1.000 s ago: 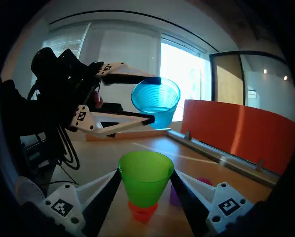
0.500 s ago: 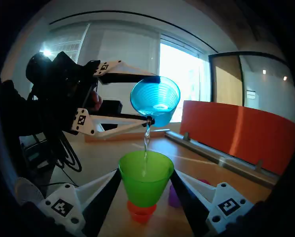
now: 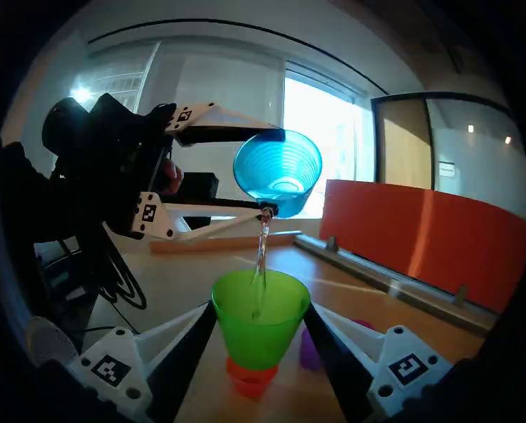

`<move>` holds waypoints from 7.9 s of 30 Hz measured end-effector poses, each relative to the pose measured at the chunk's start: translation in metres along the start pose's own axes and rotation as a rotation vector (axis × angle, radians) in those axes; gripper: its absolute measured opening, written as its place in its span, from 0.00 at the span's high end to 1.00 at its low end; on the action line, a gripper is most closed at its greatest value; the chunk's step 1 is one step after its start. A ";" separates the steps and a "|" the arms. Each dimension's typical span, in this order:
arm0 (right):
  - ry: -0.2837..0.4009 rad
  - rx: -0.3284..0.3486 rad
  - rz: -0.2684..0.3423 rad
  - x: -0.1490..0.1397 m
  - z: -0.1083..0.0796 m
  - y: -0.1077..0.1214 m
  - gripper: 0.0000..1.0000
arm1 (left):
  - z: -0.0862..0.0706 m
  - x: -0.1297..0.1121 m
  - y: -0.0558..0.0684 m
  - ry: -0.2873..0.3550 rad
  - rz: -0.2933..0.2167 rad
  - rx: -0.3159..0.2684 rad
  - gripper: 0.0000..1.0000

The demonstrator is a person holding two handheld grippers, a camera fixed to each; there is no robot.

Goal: Pour water

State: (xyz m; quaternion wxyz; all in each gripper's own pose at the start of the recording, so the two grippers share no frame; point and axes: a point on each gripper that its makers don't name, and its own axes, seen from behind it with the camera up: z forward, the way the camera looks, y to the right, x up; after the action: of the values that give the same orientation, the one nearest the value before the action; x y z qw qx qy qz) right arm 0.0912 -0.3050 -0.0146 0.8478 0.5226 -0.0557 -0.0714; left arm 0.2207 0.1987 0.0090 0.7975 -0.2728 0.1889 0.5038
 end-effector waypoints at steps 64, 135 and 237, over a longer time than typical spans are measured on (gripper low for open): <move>0.029 -0.013 -0.031 0.011 -0.008 0.002 0.09 | 0.003 0.020 -0.004 0.032 0.216 0.022 0.12; 0.050 -0.046 -0.032 0.016 -0.016 0.007 0.09 | 0.007 0.031 0.000 0.052 0.363 0.048 0.13; -0.235 -0.096 0.016 -0.084 -0.044 0.039 0.09 | -0.030 -0.165 0.159 -0.494 -1.082 -0.259 0.13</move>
State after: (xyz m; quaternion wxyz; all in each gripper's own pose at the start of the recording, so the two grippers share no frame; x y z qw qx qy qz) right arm 0.0182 -0.2336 -0.0011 0.8600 0.4689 -0.1555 -0.1281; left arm 0.0065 0.1185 0.0417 0.9210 -0.2998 -0.2300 0.0942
